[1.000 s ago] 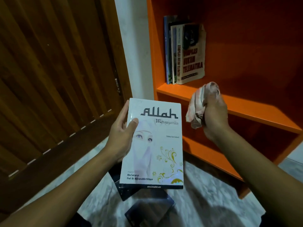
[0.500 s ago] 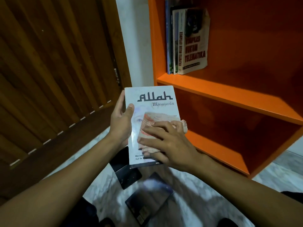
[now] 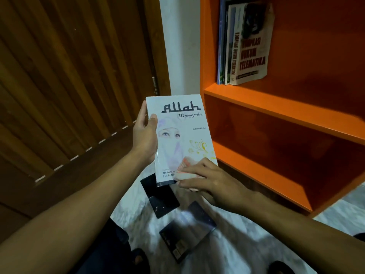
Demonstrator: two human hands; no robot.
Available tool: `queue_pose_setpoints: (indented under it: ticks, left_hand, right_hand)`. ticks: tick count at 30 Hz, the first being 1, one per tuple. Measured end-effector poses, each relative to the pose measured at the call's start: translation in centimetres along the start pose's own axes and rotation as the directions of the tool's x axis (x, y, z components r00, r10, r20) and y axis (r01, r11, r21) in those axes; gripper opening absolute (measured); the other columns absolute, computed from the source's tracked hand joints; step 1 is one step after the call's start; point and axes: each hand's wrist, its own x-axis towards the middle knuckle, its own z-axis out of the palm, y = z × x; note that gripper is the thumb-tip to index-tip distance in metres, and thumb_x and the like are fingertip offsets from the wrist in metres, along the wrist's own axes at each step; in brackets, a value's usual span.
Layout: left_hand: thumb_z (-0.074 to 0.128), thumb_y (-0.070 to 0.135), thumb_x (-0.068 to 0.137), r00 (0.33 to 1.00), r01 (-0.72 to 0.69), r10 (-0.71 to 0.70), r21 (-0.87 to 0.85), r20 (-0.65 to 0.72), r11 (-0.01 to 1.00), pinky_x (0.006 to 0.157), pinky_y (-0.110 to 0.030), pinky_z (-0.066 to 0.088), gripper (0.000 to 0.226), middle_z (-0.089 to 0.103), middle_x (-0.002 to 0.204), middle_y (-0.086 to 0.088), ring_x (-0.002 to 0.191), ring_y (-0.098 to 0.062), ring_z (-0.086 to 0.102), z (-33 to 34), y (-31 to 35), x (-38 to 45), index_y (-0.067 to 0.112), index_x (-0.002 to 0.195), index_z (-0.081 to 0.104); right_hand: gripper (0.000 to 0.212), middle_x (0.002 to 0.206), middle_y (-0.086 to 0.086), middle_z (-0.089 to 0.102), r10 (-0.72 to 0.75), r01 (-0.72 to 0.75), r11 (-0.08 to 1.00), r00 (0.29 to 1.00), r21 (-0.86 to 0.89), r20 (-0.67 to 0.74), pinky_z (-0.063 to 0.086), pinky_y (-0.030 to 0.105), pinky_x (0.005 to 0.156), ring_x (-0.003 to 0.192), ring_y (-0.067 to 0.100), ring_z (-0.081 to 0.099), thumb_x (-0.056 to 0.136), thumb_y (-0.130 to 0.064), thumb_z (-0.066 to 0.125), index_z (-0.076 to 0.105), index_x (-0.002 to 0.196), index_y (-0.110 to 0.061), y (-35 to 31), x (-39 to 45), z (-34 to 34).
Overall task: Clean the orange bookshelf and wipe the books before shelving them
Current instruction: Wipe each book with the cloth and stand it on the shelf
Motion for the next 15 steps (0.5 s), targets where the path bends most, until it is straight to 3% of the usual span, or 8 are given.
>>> queue_pose_setpoints:
  ticks: [2,4,7,9,12,15]
  left_hand:
    - [0.041,0.018,0.108,0.999,-0.005,0.004,0.016,0.036,1.0,0.083,-0.037,0.06,0.052,0.066,0.132,0.004,0.108,-0.015,0.071,-0.1,-0.1,-0.2,0.041,0.153,0.029]
    - [0.04,0.017,0.108,0.996,-0.005,0.002,0.039,0.094,0.999,0.079,-0.036,0.061,0.053,0.066,0.132,0.003,0.105,-0.015,0.072,0.1,-0.2,-0.8,0.041,0.153,0.029]
    - [0.04,0.018,0.108,0.978,-0.01,-0.004,0.07,0.207,0.998,0.088,-0.047,0.06,0.052,0.063,0.136,-0.001,0.11,-0.02,0.071,0.9,-0.8,-2.1,0.043,0.152,0.031]
    - [0.04,0.018,0.108,0.962,-0.016,-0.003,0.067,0.273,0.998,0.097,-0.053,0.055,0.05,0.059,0.141,-0.002,0.118,-0.024,0.066,1.6,-1.3,-2.9,0.049,0.146,0.036]
    - [0.043,0.017,0.107,0.944,-0.059,0.041,0.045,0.328,0.997,0.102,-0.053,0.051,0.048,0.049,0.151,0.002,0.13,-0.027,0.056,2.9,-1.8,-3.8,0.053,0.139,0.044]
    - [0.044,0.014,0.106,0.958,-0.081,0.069,0.031,0.278,0.996,0.107,-0.049,0.048,0.046,0.049,0.151,0.005,0.134,-0.021,0.053,3.3,-2.1,-3.7,0.045,0.141,0.047]
  right_hand:
    - [0.034,0.13,0.002,0.064,0.134,-0.121,0.976,0.989,0.179,-0.062,0.04,0.024,0.092,0.113,0.018,0.055,0.093,-0.002,0.058,0.071,0.121,-0.017,-0.1,0.7,-0.7]
    - [0.041,0.127,-0.003,0.065,0.321,-0.257,0.922,0.926,0.29,-0.197,0.045,0.028,0.096,0.117,0.012,0.057,0.091,-0.006,0.05,0.067,0.126,-0.018,0.4,2.0,-2.0]
    - [0.05,0.125,-0.002,0.063,0.503,-0.395,0.86,0.761,0.322,-0.41,0.049,0.027,0.094,0.113,0.015,0.059,0.092,-0.005,0.06,0.056,0.139,-0.022,2.1,4.0,-4.6]
    - [0.057,0.125,-0.007,0.059,0.514,-0.428,0.858,0.71,0.284,-0.481,0.05,0.032,0.096,0.113,0.016,0.058,0.091,-0.004,0.063,0.05,0.143,-0.025,3.0,5.1,-5.7]
    - [0.056,0.14,-0.01,0.054,0.446,-0.439,0.89,0.781,0.123,-0.438,0.042,0.054,0.102,0.129,0.016,0.05,0.09,-0.014,0.059,0.048,0.144,-0.027,3.7,6.1,-5.3]
    - [0.046,0.149,-0.003,0.049,0.4,-0.416,0.909,0.844,0.035,-0.357,0.029,0.054,0.112,0.141,0.015,0.039,0.094,-0.026,0.057,0.053,0.14,-0.025,3.8,6.0,-3.5]
